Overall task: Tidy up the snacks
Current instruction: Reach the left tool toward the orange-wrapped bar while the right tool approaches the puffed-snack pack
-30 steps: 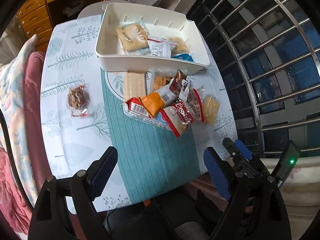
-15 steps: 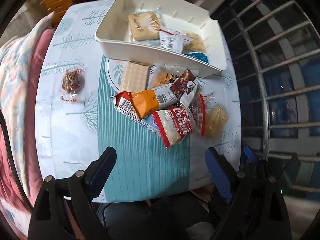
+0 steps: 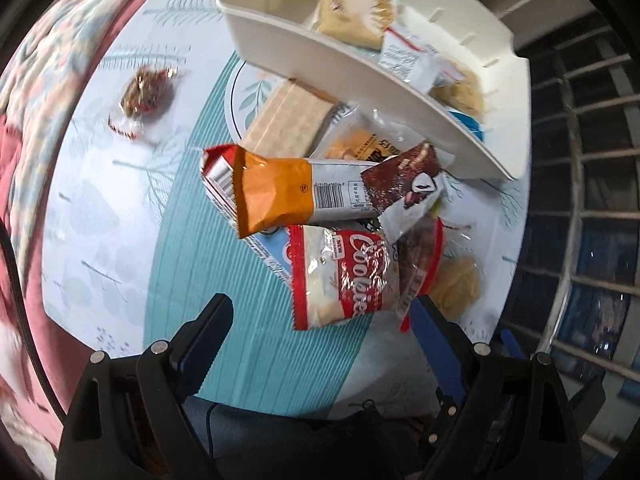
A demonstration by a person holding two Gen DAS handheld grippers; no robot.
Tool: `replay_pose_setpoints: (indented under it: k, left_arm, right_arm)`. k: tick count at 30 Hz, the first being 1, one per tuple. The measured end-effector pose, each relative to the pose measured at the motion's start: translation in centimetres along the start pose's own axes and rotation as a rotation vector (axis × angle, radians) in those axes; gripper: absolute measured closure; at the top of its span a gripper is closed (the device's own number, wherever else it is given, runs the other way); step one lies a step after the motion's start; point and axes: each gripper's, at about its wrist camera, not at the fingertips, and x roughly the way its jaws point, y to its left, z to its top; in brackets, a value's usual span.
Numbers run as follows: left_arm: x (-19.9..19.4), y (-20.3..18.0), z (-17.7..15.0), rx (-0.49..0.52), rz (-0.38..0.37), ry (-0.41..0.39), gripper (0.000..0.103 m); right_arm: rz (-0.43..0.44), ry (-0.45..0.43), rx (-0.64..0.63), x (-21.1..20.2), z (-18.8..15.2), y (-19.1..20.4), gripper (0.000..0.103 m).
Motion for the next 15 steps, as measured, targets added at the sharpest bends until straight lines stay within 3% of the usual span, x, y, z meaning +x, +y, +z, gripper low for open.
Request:
replay_pose_setpoints:
  k: [15]
  left_arm:
    - [5.4, -1.9, 1.4, -0.088, 0.100, 0.038, 0.014]
  right_arm:
    - [0.075, 0.052, -0.169, 4.2, -0.6, -0.8, 0.018]
